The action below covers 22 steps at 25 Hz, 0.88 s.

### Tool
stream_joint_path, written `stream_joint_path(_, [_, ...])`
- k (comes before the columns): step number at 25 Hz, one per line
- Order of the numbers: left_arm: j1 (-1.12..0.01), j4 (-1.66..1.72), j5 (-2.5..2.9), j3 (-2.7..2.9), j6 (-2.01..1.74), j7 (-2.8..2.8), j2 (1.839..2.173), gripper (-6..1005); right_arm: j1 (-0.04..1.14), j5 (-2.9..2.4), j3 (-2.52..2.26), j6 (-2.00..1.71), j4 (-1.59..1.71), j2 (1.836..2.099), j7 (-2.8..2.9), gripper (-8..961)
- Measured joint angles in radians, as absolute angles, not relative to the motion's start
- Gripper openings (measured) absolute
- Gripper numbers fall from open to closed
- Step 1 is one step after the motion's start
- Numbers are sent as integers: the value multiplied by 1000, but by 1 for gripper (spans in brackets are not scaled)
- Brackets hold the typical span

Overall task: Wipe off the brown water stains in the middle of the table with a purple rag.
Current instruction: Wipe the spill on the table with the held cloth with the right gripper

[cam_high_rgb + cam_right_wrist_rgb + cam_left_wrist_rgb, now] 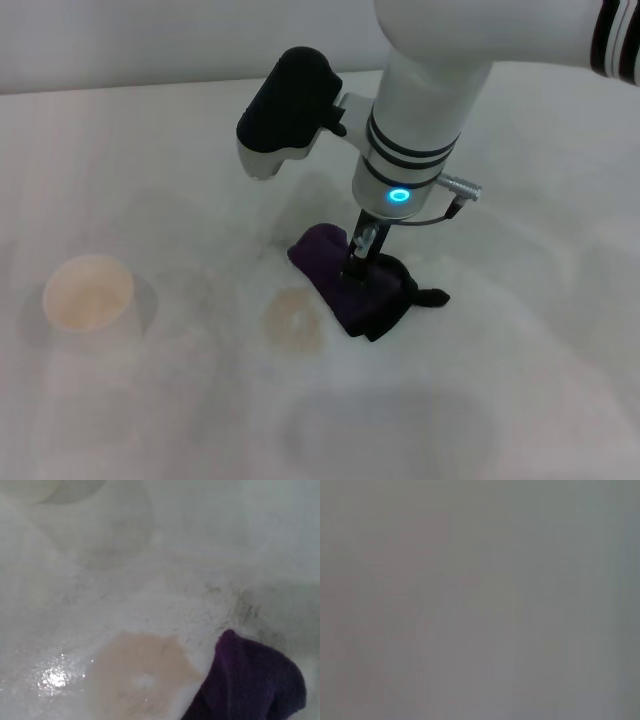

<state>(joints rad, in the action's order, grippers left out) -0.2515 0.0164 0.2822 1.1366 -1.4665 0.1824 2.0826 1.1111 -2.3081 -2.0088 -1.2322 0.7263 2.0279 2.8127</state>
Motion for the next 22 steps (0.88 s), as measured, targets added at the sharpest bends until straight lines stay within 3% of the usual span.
stream_joint_path(22, [-251,15,291,1137,-1471,182,2082,892,1143,-2054,-2195,-1220,816,2028,2771,111])
